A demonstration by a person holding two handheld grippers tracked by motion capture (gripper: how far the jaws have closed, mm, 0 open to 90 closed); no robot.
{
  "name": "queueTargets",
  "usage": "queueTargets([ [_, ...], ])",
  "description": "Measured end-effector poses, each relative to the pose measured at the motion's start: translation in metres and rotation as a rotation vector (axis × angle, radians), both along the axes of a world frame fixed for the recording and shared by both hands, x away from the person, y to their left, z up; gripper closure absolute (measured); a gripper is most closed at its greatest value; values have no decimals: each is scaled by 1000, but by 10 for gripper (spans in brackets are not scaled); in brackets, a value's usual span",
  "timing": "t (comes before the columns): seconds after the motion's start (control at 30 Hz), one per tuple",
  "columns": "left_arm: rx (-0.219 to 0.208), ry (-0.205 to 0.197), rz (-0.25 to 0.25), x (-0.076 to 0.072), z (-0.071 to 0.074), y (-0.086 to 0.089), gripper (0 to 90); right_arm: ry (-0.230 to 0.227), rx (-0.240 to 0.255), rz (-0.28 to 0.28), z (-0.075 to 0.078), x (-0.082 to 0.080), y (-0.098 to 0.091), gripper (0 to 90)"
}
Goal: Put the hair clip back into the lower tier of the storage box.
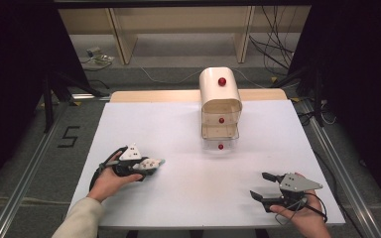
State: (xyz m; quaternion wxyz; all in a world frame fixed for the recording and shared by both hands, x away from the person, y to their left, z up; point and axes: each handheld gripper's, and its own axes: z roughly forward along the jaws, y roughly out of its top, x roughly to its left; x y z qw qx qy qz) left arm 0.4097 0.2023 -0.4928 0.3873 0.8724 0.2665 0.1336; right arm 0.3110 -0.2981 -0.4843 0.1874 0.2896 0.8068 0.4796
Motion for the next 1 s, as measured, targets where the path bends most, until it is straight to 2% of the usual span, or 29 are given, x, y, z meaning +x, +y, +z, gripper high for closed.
queueTargets([
  [0.43, -50, -23, 40, -2, 11, 0, 466, -2, 2, -2, 0, 0, 0, 234],
  [0.57, -56, -34, 43, -3, 14, -1, 466, -2, 2, -2, 0, 0, 0, 235],
  [0.77, -90, -46, 44, -4, 21, -6, 466, -3, 4, -3, 0, 0, 0, 236],
  [0.87, -107, -28, 49, -5, 22, -7, 466, -3, 4, -3, 0, 0, 0, 236],
  [1.0, -121, -30, 56, -5, 23, -8, 466, -2, 6, -3, 0, 0, 0, 236],
])
